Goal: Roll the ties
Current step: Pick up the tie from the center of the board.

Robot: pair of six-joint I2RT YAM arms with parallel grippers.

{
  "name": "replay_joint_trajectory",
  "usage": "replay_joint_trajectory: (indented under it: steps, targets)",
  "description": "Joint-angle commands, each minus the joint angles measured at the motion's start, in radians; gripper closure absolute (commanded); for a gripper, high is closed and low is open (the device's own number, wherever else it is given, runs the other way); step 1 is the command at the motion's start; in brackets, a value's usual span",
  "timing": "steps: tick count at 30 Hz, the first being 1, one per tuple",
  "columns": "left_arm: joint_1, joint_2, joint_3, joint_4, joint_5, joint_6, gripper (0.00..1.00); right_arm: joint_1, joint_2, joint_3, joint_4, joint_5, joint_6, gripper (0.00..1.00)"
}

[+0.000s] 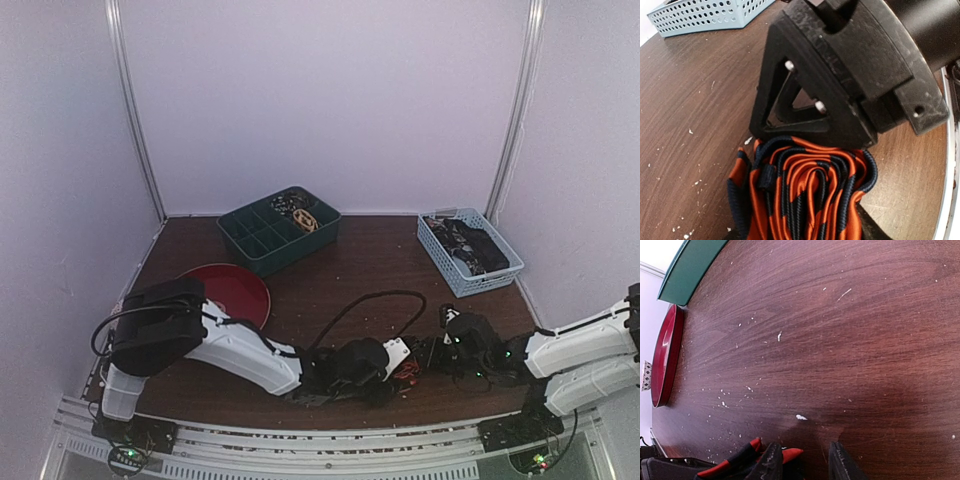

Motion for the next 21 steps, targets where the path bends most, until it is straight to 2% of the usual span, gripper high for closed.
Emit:
replay_joint_trajectory:
  steps: [1, 5, 11, 15, 21]
  targets:
    - [0.01, 0.039, 0.04, -0.03, 0.033, 0.04, 0.48, 0.007, 0.01, -0.011, 0.008, -0.008, -0.001, 0.67]
    - [0.011, 0.022, 0.041, -0.041, 0.051, 0.057, 0.36, 0.007, 0.013, -0.006, 0.0, 0.004, -0.003, 0.68]
    - [0.011, 0.002, 0.02, -0.027, 0.11, 0.091, 0.27, 0.007, 0.015, -0.008, 0.004, 0.005, -0.003, 0.68]
    - [0.012, 0.027, 0.057, -0.066, 0.097, 0.092, 0.29, 0.006, 0.019, -0.009, 0.012, 0.002, -0.001, 0.69]
    - [0.025, 0.043, 0.072, -0.089, 0.102, 0.081, 0.41, 0.008, 0.019, -0.011, 0.007, 0.011, -0.005, 0.69]
